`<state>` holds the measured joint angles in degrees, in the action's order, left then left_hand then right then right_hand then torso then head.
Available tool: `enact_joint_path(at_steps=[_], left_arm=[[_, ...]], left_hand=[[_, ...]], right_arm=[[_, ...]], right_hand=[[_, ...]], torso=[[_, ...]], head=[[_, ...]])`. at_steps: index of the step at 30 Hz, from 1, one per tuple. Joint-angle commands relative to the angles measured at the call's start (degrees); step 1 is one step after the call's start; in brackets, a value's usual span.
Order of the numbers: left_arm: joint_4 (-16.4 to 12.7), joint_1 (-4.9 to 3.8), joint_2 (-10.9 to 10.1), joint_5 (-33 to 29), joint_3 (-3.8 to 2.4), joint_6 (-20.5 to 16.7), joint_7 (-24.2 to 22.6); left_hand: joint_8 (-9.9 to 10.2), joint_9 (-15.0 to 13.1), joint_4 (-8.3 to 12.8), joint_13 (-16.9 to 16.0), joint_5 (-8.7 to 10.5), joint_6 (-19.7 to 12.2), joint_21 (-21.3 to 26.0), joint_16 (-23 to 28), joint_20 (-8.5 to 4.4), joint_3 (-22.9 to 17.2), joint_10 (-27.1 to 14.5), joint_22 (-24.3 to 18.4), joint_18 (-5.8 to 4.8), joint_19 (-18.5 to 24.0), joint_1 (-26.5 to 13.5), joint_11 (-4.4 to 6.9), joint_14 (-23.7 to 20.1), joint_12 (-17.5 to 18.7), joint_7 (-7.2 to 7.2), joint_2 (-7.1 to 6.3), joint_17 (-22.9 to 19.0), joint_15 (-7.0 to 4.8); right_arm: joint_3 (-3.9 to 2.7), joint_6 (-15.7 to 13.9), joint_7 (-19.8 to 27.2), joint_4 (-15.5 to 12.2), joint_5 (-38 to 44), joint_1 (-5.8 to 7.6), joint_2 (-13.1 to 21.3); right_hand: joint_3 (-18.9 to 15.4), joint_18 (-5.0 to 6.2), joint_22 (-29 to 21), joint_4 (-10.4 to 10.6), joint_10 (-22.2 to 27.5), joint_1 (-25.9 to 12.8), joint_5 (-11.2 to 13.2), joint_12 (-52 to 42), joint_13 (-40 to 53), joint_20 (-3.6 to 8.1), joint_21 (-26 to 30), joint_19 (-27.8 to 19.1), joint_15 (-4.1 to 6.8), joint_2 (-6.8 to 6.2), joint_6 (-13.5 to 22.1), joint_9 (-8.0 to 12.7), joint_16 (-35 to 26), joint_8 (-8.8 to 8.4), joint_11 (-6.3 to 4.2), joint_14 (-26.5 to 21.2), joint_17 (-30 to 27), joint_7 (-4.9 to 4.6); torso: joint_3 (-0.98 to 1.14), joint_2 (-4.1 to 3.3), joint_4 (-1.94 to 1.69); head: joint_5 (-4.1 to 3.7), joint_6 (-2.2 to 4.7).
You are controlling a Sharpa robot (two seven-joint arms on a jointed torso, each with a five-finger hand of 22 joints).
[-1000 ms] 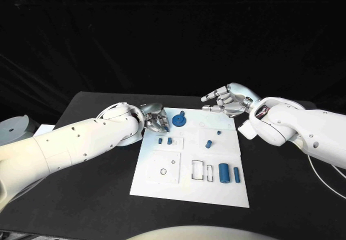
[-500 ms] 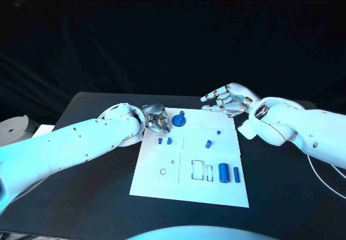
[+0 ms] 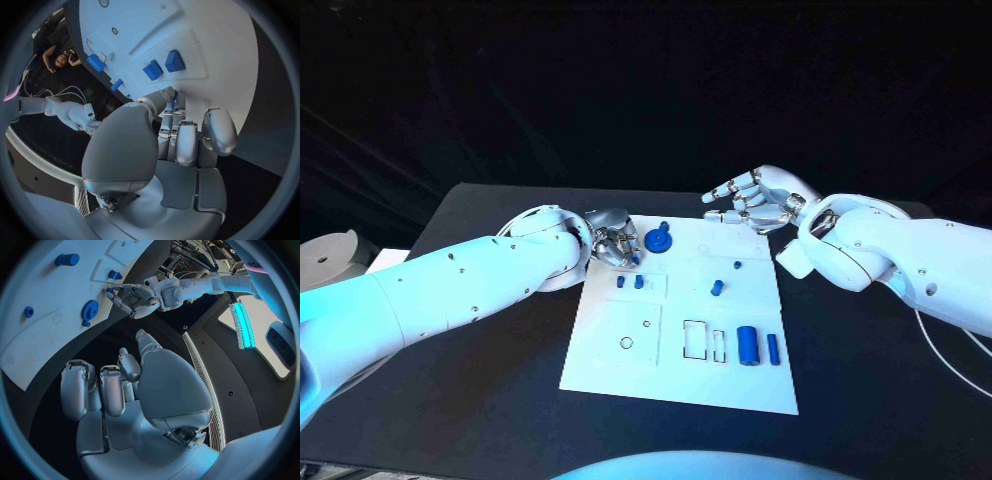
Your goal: Assemble the parts on the task board
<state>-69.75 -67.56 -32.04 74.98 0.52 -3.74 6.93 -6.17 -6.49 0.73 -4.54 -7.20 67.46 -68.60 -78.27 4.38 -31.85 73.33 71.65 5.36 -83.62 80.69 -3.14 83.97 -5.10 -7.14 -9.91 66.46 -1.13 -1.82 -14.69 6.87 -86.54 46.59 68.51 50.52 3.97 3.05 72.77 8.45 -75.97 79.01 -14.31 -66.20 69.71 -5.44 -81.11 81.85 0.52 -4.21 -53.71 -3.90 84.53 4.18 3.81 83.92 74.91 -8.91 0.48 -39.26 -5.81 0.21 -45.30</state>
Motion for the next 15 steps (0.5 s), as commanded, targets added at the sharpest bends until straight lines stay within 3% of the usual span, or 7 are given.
enact_joint_path(at_steps=[1, 15], left_arm=[[0.2, 0.14, 0.2, -0.1, 0.14, 3.2, 0.7], [0.9, 0.16, 0.7, -0.1, 0.22, 2.8, 0.8]], left_hand=[[0.1, 0.0, 0.3, 0.1, -0.03, -0.2, -0.2, 0.1, -0.17, 0.1, -0.2, 0.1, -0.44, -0.3, -0.7, -0.12, 1.9, 0.3, -0.04, -0.09, -0.1, -0.41], [2.5, 1.3, 0.6, 0.8, -0.24, -4.2, 0.9, 0.5, 0.84, 0.6, -4.8, -0.5, -0.37, 0.1, -2.2, -2.0, 1.6, 1.7, -2.03, -0.92, -1.5, 1.04]], right_arm=[[0.0, 0.6, 0.5, -0.1, 0.4, -0.04, 0.0], [0.0, 0.7, 0.5, 0.0, 0.4, -0.04, 0.0]], right_hand=[[-0.1, 0.57, 0.0, -0.2, 0.2, -0.2, -0.4, 0.0, -0.1, 0.14, 0.3, -0.2, 0.18, 0.52, -0.4, -0.1, -0.2, 0.17, -0.1, 4.0, 5.8, 0.03], [-0.1, 0.57, 0.0, -0.2, 0.2, -0.2, -0.4, 0.0, -0.1, 0.14, 0.3, -0.2, 0.18, 0.52, -0.4, -0.1, -0.2, 0.17, -0.1, 4.0, 5.8, 0.03]], torso=[[-0.02, -0.02, -0.01], [0.0, 0.0, 0.0]], head=[[0.0, -0.04], [-0.05, -0.08]])
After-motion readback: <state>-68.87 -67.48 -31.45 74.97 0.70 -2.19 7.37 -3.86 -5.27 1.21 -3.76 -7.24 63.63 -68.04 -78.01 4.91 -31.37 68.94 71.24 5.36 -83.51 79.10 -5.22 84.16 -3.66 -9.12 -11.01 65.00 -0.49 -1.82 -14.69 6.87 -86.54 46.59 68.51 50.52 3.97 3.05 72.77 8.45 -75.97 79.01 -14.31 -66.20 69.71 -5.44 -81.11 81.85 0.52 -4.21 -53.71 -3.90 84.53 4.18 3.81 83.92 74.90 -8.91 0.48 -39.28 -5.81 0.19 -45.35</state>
